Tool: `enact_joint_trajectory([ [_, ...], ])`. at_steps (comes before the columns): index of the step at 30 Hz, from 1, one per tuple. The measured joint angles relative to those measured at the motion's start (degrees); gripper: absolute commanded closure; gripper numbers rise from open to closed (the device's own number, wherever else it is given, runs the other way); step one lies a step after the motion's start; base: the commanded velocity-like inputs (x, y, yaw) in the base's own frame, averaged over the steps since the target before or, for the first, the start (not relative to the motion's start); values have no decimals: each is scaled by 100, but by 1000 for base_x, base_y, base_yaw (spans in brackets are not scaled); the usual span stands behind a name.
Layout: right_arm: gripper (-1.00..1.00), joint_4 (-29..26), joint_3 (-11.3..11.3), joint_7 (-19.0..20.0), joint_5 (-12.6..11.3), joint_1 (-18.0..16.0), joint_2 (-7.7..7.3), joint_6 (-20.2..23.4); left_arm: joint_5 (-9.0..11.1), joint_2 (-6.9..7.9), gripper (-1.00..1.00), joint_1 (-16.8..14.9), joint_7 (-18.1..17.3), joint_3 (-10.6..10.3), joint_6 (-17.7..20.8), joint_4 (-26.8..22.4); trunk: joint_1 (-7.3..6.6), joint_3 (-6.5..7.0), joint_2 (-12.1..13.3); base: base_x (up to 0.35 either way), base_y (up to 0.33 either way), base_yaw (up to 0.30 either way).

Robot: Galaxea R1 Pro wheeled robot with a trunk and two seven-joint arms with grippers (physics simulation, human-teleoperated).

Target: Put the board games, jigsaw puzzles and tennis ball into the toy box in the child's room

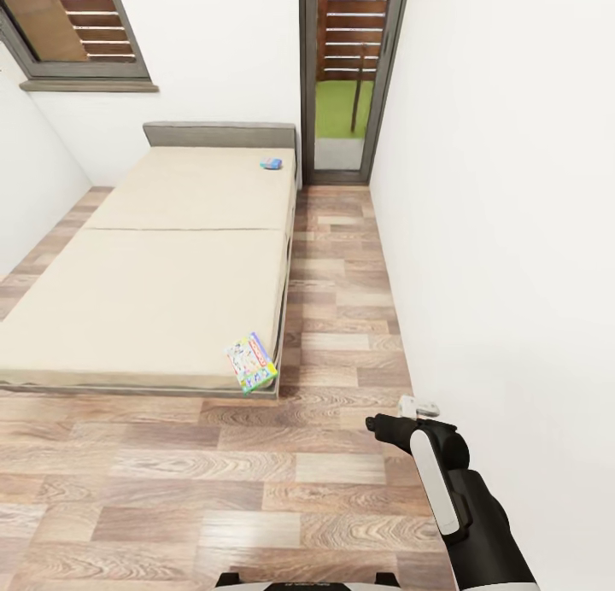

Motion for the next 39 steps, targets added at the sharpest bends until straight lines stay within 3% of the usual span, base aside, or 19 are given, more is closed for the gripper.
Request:
enact_joint_trajectory([
  [8, -100, 5, 4, 0, 0, 0, 0, 0, 55, -37, -100, -23, -29, 51, 22, -1230, 0, 76, 0, 0, 0, 0],
  [12, -100, 2, 3, 0, 0, 0, 0, 0, 71, -33, -100, -24, -93, 69, -54, -1568, 0, 114, 0, 0, 0, 0],
  [16, -100, 4, 7, -2, 0, 0, 0, 0, 91, -15, -100, -24, -293, 93, -296, -1725, 0, 151, 0, 0, 0, 0],
  [18, -100, 5, 8, -5, 0, 0, 0, -2, 115, -9, -100, -21, -465, 159, -635, -1795, 0, 170, 0, 0, 0, 0],
  [23, -100, 6, 9, -8, -5, 0, 0, -30, 146, 11, -100, -16, -869, 467, -1048, -1879, 0, 218, 0, 0, 0, 0],
  [27, -100, 32, 5, -9, -3, 0, 0, -43, 154, 22, -100, -6, -1364, 886, -1118, -2074, 0, 256, 0, 0, 0, 0],
  [29, -100, 55, 2, -9, -1, 0, 0, -49, 157, 24, -100, 21, -1844, 1207, -954, -2509, 0, 275, 0, 0, 0, 0],
  [32, -100, 65, 1, -9, -1, 0, 0, -57, 154, 18, -100, 42, -2221, 1376, -548, -3025, 0, 303, 0, 0, 0, 0],
  [34, -100, 69, 1, -9, 0, 0, 0, -75, 148, -1, -100, 53, -2442, 1441, -120, -3401, 0, 322, 0, 0, 0, 0],
  [35, -100, 74, 0, -9, -3, 0, 0, -98, 146, -11, -100, 59, -2616, 1482, 339, -3736, 0, 332, 1, 0, 0, 0],
  [39, -100, 112, 0, -9, -6, 1, 0, -162, 144, -18, -100, 69, -2851, 1517, 1310, -4367, 0, 370, 1, 0, 0, 0],
])
